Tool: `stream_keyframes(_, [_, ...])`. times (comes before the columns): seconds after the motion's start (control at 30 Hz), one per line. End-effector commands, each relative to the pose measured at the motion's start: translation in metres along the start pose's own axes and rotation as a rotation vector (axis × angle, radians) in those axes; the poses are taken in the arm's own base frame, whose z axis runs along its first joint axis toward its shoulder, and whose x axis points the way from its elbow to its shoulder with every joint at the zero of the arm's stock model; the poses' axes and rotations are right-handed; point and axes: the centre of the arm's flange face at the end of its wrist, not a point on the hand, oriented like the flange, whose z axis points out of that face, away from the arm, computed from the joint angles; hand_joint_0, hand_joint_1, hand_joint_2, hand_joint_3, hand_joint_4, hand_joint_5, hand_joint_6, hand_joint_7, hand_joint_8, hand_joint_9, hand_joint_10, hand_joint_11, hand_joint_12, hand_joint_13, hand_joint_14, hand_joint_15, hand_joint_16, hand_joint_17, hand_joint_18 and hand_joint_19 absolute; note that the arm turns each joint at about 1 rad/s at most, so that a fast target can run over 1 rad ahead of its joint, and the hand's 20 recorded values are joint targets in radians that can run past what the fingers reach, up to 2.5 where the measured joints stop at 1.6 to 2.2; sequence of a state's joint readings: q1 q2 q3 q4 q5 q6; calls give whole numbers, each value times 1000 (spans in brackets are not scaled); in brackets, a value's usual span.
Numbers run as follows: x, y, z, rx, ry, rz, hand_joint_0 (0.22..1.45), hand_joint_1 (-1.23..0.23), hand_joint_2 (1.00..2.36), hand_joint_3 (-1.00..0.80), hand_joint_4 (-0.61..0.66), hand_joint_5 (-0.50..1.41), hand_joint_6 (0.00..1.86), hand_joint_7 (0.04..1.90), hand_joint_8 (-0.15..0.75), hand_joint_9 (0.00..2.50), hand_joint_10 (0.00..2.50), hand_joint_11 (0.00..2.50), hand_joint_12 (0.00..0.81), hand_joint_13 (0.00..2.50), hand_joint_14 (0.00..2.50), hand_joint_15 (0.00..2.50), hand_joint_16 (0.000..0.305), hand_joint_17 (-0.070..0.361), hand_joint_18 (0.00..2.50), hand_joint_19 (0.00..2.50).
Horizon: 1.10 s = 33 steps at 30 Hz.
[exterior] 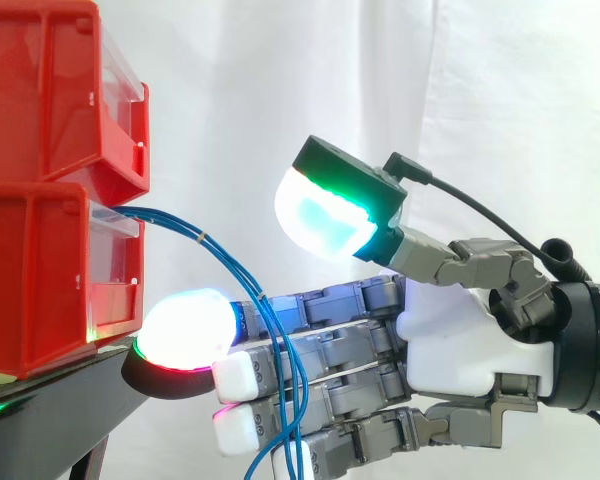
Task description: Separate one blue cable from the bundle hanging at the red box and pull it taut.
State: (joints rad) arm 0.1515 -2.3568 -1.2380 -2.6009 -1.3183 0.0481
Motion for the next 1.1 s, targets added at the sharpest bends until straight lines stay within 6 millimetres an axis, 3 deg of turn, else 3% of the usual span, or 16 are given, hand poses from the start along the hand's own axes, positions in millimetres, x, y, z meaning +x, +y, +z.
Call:
stream_keyframes(0.0, [2,-1,-1,4,39,8,621,-685,1003,-467,276,-175,502,776,331,894,10,380,309,894,13,337,34,77,854,328])
stream_keyframes(0.23, [2,1,1,-11,134,16,623,-684,1003,-461,289,-170,502,791,329,938,11,411,318,934,13,362,34,75,849,336])
stream_keyframes(0.47, [-10,4,2,-16,132,37,676,-656,1014,-325,291,-162,502,808,336,974,11,428,319,972,13,375,33,73,862,330])
stream_keyframes(0.87, [-46,7,1,-15,140,46,676,-607,1014,-328,299,-153,503,813,339,1009,11,419,324,990,15,382,33,74,869,334])
stream_keyframes(1.07, [-48,29,2,-45,137,25,681,-607,1015,-319,301,-148,503,843,339,1013,12,436,326,1000,14,387,33,75,871,332])
